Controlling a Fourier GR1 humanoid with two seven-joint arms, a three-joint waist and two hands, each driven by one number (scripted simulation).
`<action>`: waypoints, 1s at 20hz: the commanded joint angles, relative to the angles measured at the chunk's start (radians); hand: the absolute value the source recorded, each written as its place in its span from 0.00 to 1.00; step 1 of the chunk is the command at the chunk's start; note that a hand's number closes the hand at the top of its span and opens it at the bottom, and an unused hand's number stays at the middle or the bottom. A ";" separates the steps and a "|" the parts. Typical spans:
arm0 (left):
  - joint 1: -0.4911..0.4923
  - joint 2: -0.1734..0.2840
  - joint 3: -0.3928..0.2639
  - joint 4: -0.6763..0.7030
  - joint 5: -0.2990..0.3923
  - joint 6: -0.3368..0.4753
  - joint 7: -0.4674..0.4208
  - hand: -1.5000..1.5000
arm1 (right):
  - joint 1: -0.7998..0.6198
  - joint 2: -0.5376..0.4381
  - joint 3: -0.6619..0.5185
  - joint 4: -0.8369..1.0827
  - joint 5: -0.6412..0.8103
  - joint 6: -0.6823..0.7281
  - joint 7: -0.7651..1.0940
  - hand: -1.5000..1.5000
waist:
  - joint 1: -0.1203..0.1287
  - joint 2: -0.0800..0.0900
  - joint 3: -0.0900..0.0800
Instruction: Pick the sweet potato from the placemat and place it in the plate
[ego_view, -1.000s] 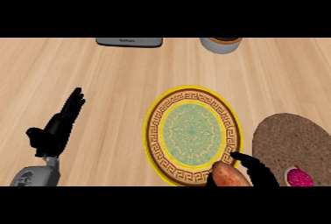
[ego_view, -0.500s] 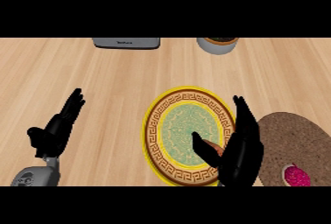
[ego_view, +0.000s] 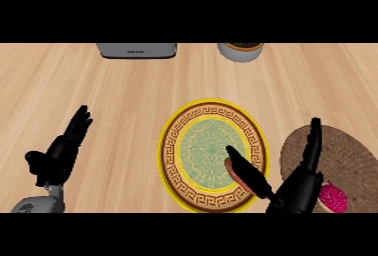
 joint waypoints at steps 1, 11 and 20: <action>0.022 0.007 0.014 -0.007 0.002 0.001 -0.005 0.50 | 0.217 -0.066 0.094 -0.140 -0.081 -0.226 -0.059 0.00 | -0.020 -0.005 0.000; 0.032 -0.002 0.003 -0.031 -0.006 -0.009 0.026 0.50 | 0.421 -0.546 0.240 -0.163 -0.458 -0.596 -0.351 0.00 | -0.007 -0.006 0.002; -0.016 0.002 0.042 0.029 -0.004 -0.010 -0.002 0.50 | 0.423 -0.557 0.281 -0.102 -0.631 -0.605 -0.551 0.00 | -0.020 -0.006 0.003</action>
